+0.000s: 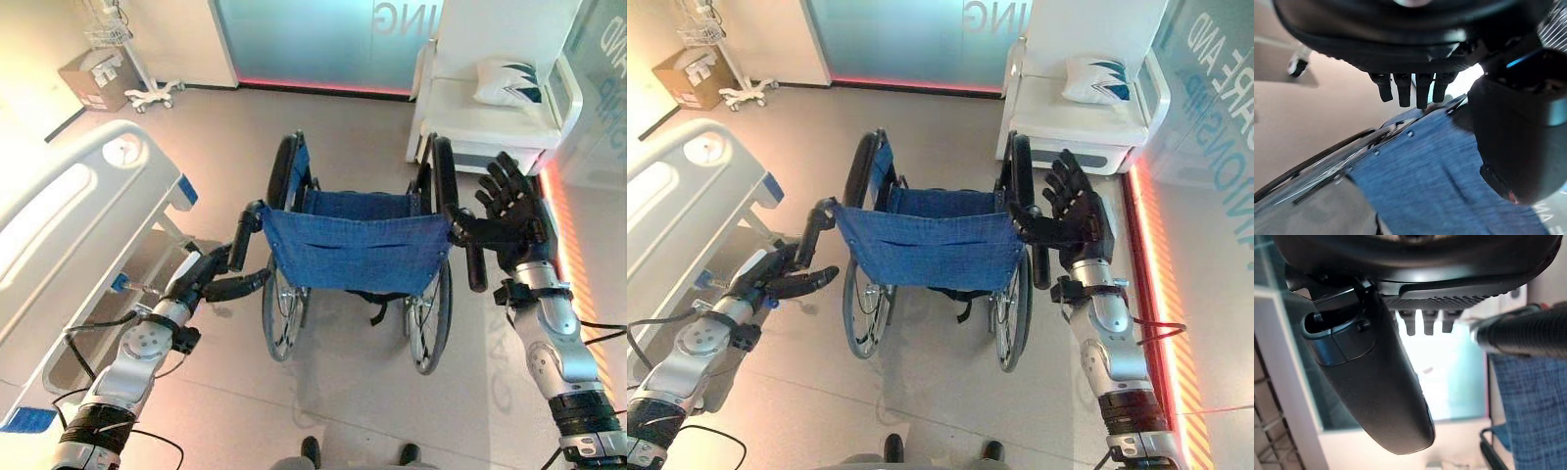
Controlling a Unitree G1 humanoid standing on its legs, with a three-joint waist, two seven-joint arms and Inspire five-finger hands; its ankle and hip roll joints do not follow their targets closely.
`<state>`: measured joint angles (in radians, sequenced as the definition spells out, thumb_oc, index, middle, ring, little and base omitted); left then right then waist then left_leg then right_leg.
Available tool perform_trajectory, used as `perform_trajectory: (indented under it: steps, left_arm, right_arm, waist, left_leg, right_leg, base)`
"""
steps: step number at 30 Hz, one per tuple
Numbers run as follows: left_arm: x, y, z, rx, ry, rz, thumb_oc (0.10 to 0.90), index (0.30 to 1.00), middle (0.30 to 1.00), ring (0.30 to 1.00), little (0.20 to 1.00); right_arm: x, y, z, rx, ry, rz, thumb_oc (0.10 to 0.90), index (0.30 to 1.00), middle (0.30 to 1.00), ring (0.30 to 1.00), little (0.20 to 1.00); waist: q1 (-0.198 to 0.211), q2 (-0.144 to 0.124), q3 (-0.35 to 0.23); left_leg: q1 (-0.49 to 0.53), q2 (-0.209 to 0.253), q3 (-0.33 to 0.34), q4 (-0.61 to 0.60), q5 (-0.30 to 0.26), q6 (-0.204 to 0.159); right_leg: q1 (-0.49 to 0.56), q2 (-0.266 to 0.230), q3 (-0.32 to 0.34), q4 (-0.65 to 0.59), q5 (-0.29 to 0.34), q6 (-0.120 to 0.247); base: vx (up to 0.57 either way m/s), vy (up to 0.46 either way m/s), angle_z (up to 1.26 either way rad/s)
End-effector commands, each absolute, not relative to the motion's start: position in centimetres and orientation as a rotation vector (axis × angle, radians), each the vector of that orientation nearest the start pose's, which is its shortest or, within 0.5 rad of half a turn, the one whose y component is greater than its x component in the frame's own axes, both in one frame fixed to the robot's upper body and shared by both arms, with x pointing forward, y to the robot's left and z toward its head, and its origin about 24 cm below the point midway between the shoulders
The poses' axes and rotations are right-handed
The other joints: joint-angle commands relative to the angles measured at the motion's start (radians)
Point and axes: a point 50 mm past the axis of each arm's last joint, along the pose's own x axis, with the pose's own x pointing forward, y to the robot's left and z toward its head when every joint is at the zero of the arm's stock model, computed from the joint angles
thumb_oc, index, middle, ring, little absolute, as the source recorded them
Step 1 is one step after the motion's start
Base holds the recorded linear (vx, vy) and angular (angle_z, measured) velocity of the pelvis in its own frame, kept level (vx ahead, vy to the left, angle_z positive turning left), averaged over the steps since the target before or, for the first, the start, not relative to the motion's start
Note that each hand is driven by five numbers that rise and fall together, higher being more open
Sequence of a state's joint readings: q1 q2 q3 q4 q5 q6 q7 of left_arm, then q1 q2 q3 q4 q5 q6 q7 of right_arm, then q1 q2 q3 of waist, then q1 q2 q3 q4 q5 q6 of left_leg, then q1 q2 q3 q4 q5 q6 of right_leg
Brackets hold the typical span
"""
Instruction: Push the wheelchair next to the bed
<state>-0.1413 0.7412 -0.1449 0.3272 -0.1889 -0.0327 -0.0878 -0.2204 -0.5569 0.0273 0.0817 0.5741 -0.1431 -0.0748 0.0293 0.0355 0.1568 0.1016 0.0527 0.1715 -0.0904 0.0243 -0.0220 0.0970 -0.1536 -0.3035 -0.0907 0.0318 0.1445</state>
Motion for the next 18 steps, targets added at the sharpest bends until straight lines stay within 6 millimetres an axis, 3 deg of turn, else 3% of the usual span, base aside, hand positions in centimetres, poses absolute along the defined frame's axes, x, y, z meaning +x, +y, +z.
perform_trajectory:
  steps: [1,9,14,18]
  left_arm:
    - [31.0,30.8,14.1,0.675,-0.072,0.113,0.800,0.900,0.900,0.900,0.900]
    - [32.2,30.5,17.8,0.610,-0.186,0.123,0.800,0.900,0.900,0.900,0.900]
    - [31.9,29.5,18.4,0.646,-0.222,0.090,0.800,0.900,0.900,0.900,0.900]
    - [31.6,29.9,18.5,0.668,-0.218,0.107,0.800,0.900,0.900,0.900,0.900]
  right_arm:
    - [30.0,-22.8,19.8,-0.109,-0.551,0.036,0.800,0.900,0.900,0.900,0.900]
    - [30.5,-22.7,21.7,-0.185,-0.561,0.003,0.800,0.900,0.900,0.900,0.900]
    - [30.4,-23.2,20.4,-0.308,-0.444,0.021,0.800,0.900,0.900,0.900,0.900]
    - [30.6,-24.5,19.5,-0.437,-0.346,-0.036,0.800,0.900,0.900,0.900,0.900]
  waist:
    - [-0.009,-0.032,-0.061]
    - [-0.019,-0.030,-0.058]
    - [-0.024,-0.033,-0.056]
    - [-0.028,-0.036,-0.054]
  left_leg:
    - [0.054,-0.056,0.017,0.006,-0.081,0.034]
    - [0.057,-0.058,0.022,0.012,-0.089,0.036]
    - [0.057,-0.059,0.026,0.013,-0.091,0.038]
    - [0.057,-0.062,0.026,0.012,-0.093,0.040]
  right_leg:
    - [0.031,0.010,0.053,0.016,-0.006,0.000]
    - [0.031,0.015,0.061,0.019,-0.009,-0.002]
    - [0.029,0.018,0.067,0.018,-0.011,-0.004]
    - [0.027,0.022,0.074,0.019,-0.011,-0.004]
  base:
    - [0.00,0.000,0.00]
    - [0.00,0.000,0.00]
    - [0.00,0.000,0.00]
    - [0.00,0.001,-0.01]
